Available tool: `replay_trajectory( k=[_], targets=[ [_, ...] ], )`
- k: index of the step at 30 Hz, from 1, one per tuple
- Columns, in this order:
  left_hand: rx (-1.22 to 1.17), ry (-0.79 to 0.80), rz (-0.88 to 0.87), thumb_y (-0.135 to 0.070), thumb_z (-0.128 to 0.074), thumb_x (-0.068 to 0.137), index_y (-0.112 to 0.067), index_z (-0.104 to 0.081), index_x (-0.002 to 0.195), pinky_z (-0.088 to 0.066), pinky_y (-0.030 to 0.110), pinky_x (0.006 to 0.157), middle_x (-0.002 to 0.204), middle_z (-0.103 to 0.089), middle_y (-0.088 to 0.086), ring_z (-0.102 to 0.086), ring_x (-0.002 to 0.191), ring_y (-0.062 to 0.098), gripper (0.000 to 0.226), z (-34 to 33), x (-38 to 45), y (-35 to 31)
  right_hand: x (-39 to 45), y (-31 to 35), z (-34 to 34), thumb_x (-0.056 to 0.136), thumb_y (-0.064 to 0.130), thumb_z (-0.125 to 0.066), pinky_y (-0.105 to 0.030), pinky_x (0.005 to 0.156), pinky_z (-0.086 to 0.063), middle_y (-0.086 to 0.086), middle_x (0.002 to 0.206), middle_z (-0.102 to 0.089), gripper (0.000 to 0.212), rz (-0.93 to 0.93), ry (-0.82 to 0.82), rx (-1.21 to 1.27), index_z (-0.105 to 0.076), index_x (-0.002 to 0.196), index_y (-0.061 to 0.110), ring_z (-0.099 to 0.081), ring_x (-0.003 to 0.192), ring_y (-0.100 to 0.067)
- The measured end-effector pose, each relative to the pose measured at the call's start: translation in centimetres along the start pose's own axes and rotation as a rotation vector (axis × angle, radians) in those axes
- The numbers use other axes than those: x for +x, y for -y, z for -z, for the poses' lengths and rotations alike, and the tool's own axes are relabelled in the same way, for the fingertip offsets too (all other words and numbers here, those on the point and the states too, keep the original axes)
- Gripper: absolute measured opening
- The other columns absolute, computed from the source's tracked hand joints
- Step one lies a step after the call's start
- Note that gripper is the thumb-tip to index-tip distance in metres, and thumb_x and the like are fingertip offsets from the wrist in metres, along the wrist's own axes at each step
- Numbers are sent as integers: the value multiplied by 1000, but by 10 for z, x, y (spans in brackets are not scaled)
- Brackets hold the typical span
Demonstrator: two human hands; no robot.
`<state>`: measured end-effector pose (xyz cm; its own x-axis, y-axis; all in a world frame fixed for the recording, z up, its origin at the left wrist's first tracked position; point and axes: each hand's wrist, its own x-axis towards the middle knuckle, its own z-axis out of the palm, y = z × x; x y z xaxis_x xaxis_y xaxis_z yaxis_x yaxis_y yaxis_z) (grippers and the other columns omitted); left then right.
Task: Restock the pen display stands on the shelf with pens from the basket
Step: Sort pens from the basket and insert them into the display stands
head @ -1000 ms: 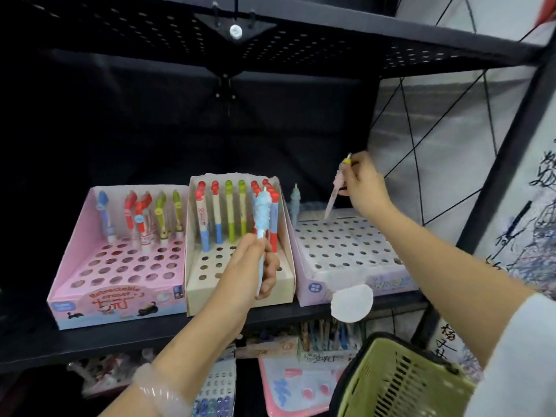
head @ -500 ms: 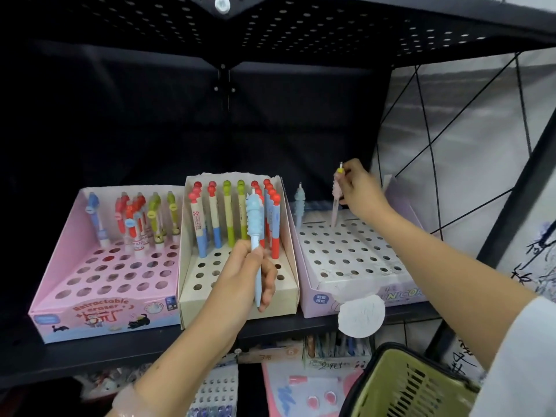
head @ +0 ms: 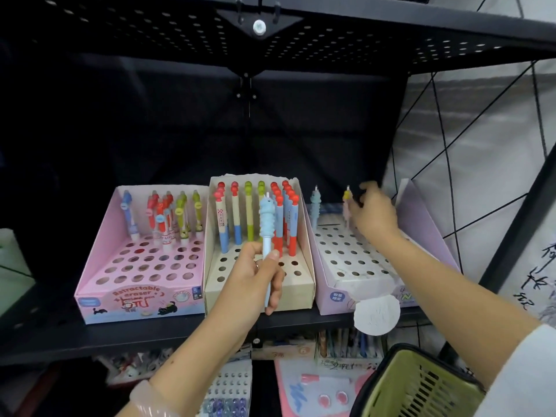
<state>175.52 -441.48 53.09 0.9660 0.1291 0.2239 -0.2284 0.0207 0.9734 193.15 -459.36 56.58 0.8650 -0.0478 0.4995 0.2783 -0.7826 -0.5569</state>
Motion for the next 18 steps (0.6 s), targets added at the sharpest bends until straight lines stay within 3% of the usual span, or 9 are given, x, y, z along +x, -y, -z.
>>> replay_trajectory(
  k=[2, 4, 7, 10, 14, 16, 18],
  targets=[
    [7, 10, -4, -25, -41, 97, -19, -43, 91, -33, 20, 37, 51, -49, -10, -40, 39, 7, 8, -1, -1, -1, -15, 25, 15, 92, 23, -55, -20, 69, -46, -2, 94, -65, 18, 97, -77, 203, -59, 106, 13, -60, 84, -18],
    [11, 22, -11, -25, -42, 97, -20, -43, 92, -32, 19, 37, 52, -48, -10, -39, 39, 6, 8, -5, -1, -1, -38, 53, 28, 90, 26, -56, -8, 58, -44, 9, 79, -65, 10, 188, 121, 427, -64, 87, 20, -59, 70, -4],
    [20, 32, -17, -27, -42, 97, -22, -43, 91, -30, 17, 38, 51, -48, -10, -37, 40, 6, 8, -11, -1, -3, -71, 83, 39, 92, 30, -55, -14, 54, -49, 7, 76, -68, 14, 173, 479, 669, -67, 87, 24, -59, 62, 2],
    [11, 49, -28, -28, -43, 97, -24, -43, 93, -30, 17, 38, 52, -48, -9, -38, 40, 6, 6, -16, -3, -4, -82, 91, 42, 91, 27, -58, -20, 56, -54, 0, 83, -69, 8, 117, 578, 756, -65, 92, 24, -61, 63, -2],
    [70, 8, -90, -23, -46, 96, -25, -46, 96, -42, 18, 45, 66, -61, -7, -52, 49, 6, 3, -15, -5, -9, -76, 87, 43, 94, 18, -55, -17, 57, -51, 1, 81, -70, 12, 87, 499, 829, -63, 100, 14, -63, 65, -2],
    [141, -16, -134, -24, -46, 95, -33, -49, 102, -46, 10, 56, 83, -66, -11, -61, 65, -3, 12, -7, -2, -12, -60, 81, 49, 96, 15, -50, -15, 59, -50, 6, 79, -70, 13, 82, 329, 859, -62, 101, 14, -64, 66, 0],
    [232, -2, -150, -29, -45, 94, -43, -50, 105, -44, 5, 68, 99, -63, -21, -57, 85, -14, 18, 6, 0, -13, -38, 70, 57, 97, 17, -47, -15, 60, -50, 3, 85, -69, 16, 72, 132, 802, -59, 107, 13, -65, 71, -2]
  ],
)
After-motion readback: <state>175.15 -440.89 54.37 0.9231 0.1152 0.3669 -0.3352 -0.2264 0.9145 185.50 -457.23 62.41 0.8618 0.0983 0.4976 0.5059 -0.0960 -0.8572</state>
